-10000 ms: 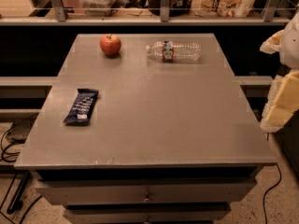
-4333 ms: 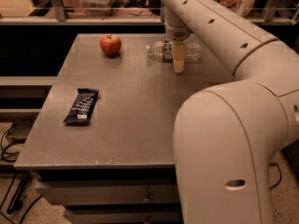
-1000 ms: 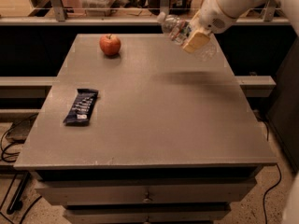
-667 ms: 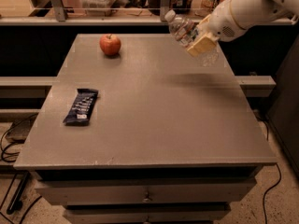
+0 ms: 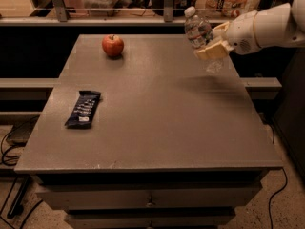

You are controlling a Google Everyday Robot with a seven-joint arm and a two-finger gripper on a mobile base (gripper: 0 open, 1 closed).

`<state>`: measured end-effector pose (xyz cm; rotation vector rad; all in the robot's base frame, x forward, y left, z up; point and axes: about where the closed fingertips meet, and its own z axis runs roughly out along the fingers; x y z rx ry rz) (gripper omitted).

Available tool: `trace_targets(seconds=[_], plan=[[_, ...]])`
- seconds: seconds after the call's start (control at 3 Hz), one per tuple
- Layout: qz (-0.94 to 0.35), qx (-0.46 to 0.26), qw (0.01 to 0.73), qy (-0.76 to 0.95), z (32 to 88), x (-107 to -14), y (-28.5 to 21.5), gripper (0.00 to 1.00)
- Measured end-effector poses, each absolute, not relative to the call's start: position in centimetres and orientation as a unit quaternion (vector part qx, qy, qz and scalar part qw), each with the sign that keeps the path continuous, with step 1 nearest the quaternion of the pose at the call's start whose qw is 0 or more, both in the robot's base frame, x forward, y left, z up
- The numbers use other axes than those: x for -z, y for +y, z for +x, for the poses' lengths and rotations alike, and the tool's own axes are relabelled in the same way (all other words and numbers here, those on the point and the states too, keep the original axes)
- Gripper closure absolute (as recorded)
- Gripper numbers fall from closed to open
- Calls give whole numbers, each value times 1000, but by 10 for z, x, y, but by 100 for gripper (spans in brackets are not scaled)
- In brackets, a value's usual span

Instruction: Place water bottle upright

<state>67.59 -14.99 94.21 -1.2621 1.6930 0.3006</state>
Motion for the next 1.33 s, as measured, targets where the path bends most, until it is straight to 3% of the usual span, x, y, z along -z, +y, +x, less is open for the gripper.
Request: trace_targets(seconds=[1.33], plan=[[-468, -203, 552, 660, 685, -927, -159, 100]])
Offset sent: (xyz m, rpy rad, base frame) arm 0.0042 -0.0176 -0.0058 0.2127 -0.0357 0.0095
